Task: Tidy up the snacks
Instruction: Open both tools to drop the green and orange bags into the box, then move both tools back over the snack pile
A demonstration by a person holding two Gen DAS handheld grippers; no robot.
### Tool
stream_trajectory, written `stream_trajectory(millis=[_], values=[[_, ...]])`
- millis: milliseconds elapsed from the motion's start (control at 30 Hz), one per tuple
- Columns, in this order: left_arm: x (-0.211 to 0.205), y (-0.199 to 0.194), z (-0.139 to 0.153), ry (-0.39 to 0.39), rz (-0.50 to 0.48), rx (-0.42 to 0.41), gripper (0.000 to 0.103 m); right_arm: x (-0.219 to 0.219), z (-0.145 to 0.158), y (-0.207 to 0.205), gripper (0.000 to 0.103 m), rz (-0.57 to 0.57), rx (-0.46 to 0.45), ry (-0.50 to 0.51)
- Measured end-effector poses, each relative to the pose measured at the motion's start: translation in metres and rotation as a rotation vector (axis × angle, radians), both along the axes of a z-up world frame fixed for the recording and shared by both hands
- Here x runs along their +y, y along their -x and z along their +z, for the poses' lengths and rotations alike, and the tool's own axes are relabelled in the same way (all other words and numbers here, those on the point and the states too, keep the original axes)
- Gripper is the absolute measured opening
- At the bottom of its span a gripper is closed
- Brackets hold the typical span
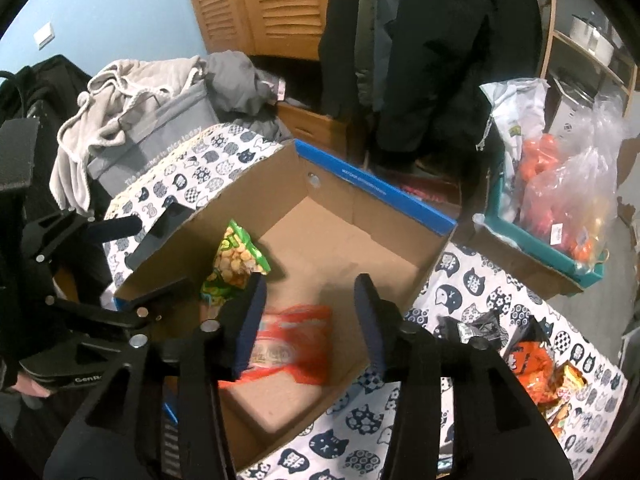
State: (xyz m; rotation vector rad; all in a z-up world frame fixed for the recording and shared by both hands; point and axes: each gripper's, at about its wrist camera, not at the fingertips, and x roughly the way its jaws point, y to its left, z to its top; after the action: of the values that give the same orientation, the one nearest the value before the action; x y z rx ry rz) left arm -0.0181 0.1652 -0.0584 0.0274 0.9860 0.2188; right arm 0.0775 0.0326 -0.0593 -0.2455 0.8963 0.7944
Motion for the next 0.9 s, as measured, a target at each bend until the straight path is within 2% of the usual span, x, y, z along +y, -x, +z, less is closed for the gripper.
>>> stream_trajectory(millis=[67,300,467,900], values=[[-0.001,0.000,0.001,0.005,0.000,-0.004,0.079,-0.004,0.002,-0.001,0.055,-0.012,-0.004,-0.002],[-0.014,-0.004,0.004,0.012,-0.025,-0.009,0.079,-0.025,0.006,-0.001,0.063,-0.044,-0.012,-0.015],[-0.030,-0.008,0.006,0.012,-0.055,-0.011,0.079,-0.047,0.008,0.000,0.073,-0.084,-0.026,-0.015],[-0.078,-0.019,0.011,0.001,-0.137,-0.006,0.079,-0.115,0.003,-0.003,0.075,-0.192,0.003,-0.017]])
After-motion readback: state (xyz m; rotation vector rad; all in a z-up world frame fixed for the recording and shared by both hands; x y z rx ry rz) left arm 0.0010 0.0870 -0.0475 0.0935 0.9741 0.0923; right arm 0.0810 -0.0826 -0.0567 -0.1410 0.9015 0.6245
